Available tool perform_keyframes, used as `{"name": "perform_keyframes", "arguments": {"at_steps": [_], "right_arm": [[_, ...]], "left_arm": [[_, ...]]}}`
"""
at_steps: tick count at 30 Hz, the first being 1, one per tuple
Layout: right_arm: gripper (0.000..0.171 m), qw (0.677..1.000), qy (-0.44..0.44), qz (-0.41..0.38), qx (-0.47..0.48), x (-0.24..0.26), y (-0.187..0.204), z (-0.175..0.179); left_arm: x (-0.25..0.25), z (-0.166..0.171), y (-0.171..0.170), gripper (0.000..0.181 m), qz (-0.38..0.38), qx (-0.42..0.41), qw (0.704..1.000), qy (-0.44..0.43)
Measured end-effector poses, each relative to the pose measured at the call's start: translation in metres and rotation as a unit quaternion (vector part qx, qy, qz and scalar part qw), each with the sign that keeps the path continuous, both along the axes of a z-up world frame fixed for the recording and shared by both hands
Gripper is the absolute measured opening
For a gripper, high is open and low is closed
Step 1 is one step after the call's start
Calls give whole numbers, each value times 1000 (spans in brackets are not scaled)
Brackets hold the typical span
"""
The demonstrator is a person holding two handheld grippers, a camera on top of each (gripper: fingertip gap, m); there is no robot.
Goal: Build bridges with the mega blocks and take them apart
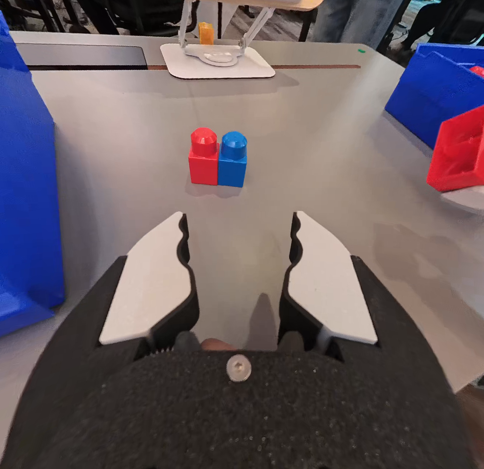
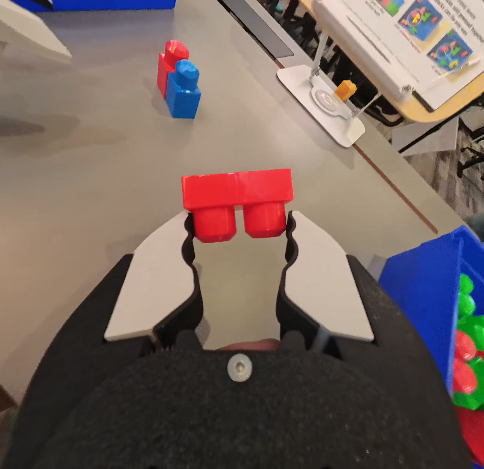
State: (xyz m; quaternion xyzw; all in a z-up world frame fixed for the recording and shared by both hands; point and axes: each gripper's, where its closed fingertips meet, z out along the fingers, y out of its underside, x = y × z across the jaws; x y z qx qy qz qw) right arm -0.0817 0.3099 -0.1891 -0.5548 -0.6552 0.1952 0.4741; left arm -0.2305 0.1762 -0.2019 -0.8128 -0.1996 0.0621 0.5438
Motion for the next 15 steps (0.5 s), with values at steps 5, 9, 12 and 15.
{"name": "perform_keyframes", "arguments": {"at_steps": [5,9,12,15], "right_arm": [[68,999,-1,-19,-39,18,1,-22],[68,999,-1,-28,-42,26,5,-25],[68,999,-1,-29,-46,28,7,-25],[68,999,-6,-25,-42,27,7,-25]], "left_arm": [[-3,-2,-3,75,4,-15,1000,18],[-2,-1,-5,75,2,-10,1000,9],[-2,-2,-4,74,3,-15,1000,14],[0,-5,-3,74,-1,-22,1000,17]]}}
